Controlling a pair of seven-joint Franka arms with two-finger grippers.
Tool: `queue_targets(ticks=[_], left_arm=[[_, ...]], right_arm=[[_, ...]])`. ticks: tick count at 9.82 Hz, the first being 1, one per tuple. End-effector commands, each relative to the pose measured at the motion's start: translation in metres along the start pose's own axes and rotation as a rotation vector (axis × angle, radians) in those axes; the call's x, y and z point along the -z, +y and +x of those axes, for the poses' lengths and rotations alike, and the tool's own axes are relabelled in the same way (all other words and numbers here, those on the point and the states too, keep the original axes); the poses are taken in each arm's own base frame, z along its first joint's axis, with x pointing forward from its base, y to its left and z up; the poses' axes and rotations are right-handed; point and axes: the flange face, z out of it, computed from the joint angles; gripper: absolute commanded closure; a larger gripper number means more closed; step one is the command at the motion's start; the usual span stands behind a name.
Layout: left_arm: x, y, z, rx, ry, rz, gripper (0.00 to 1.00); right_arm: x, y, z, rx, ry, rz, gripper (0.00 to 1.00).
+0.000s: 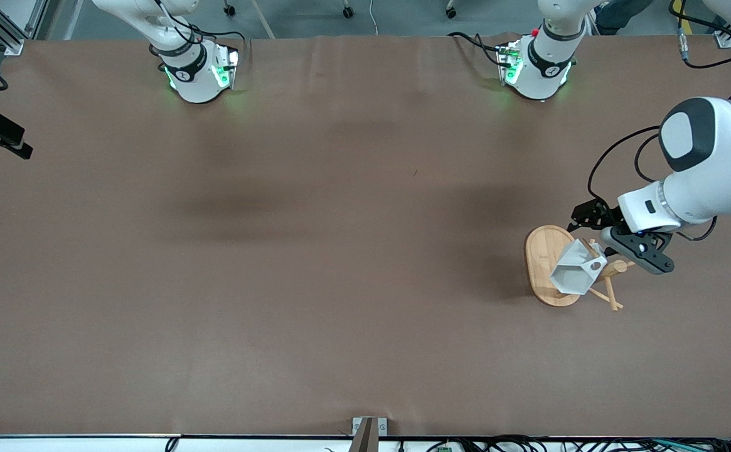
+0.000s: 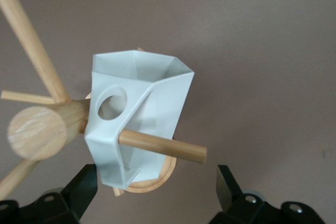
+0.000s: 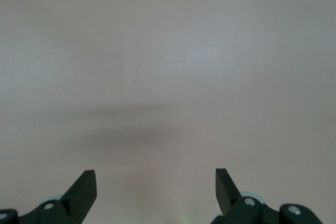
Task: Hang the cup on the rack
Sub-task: 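Open the left gripper and raise it away from the rack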
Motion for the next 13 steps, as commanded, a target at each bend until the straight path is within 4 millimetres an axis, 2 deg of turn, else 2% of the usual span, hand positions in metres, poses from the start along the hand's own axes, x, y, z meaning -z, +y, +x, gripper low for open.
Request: queue_targets(ticks=[1, 5, 7, 8, 9, 10, 13], left_arm=[[0.038, 0.014, 0.001, 0.11, -0.028, 0.009, 0.0], [0.105, 0.02, 0.013, 0.43, 0.005, 0.023, 0.0], [0.137, 0.026, 0.016, 0.533, 0.034, 0.05, 0.0], [0.153, 0.029, 0.017, 0.514, 0.051, 0.135, 0.0], [0.17, 0.04, 0.018, 0.47, 0.069, 0.211, 0.0], [0.177, 0.06, 0.021, 0.428, 0.075, 0.266, 0.0], [0.197, 0.072, 0.003, 0.435, 0.035, 0.302, 0.0]], right_arm=[[0.0, -0.001, -0.002, -0.007, 0.001, -0.012, 0.0], [0.0, -0.001, -0.002, -0.007, 0.001, -0.012, 0.0], [0.001, 0.0, -0.002, -0.007, 0.002, -0.012, 0.0], [0.0, -0.001, -0.001, -0.005, 0.001, -0.012, 0.0], [0.0, -0.001, -0.001, -0.007, 0.002, -0.012, 0.0], [0.0, -0.001, -0.001, -0.006, 0.003, -0.011, 0.0], [0.0, -0.001, -0.001, -0.006, 0.003, -0.011, 0.0]])
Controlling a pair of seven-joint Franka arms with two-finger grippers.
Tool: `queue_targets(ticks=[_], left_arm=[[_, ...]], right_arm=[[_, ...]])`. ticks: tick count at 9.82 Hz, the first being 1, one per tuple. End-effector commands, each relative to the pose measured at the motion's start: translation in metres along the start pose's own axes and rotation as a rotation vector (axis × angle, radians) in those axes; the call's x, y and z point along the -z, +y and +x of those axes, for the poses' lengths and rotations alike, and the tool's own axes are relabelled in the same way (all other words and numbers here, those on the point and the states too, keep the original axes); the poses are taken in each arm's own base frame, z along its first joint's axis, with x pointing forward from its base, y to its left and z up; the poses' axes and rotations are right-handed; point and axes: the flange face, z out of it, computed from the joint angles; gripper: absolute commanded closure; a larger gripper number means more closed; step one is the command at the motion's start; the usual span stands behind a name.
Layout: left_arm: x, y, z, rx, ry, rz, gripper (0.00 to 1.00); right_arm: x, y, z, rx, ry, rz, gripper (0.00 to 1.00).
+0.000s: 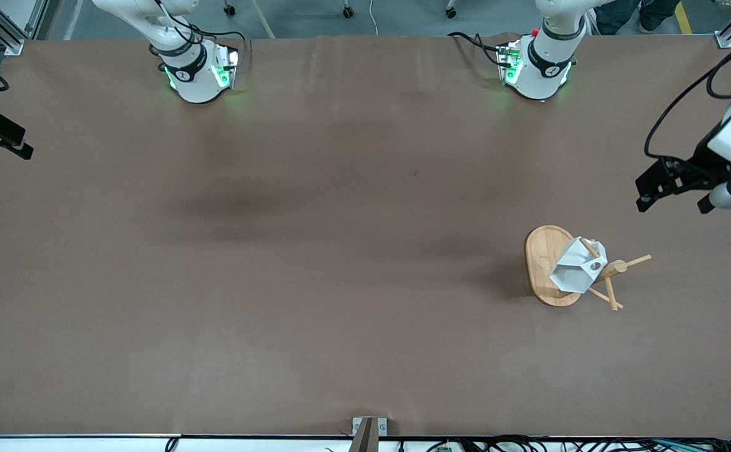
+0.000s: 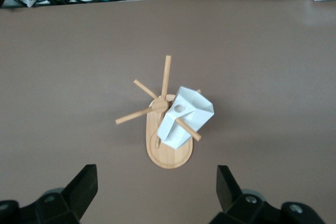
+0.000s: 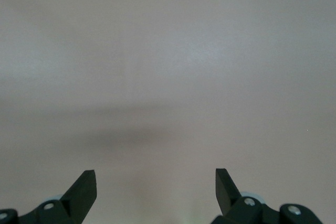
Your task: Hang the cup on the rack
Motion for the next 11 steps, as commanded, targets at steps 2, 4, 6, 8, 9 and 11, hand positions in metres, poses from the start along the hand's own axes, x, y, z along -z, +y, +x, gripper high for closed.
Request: queue_targets(ticks=[2, 4, 6, 8, 9, 11], left_arm=[[0.005, 0.001, -0.032, -0.007, -0.1, 0.006, 0.0], [0.009, 0.004, -0.058, -0.002, -0.116, -0.028, 0.0], [0.014, 0.008, -0.078, 0.013, -0.121, -0.023, 0.0], [0.017, 0.008, -0.081, 0.011, -0.13, -0.02, 0.0], [0.016, 0.008, -0.08, 0.013, -0.131, -0.02, 0.0], [0.017, 0.006, -0.079, 0.013, -0.128, -0.02, 0.0]], right_arm=[[0.001, 0.0, -0.001, -0.007, 0.005, -0.011, 0.0], [-0.001, 0.0, 0.0, -0.007, 0.002, -0.011, 0.0], [-0.002, 0.001, 0.0, -0.009, 0.0, -0.011, 0.0], [-0.001, 0.001, 0.0, -0.007, 0.001, -0.011, 0.0], [-0.001, 0.001, 0.0, -0.007, 0.003, -0.011, 0.0], [-0.001, 0.002, 0.0, -0.009, 0.003, -0.011, 0.0]])
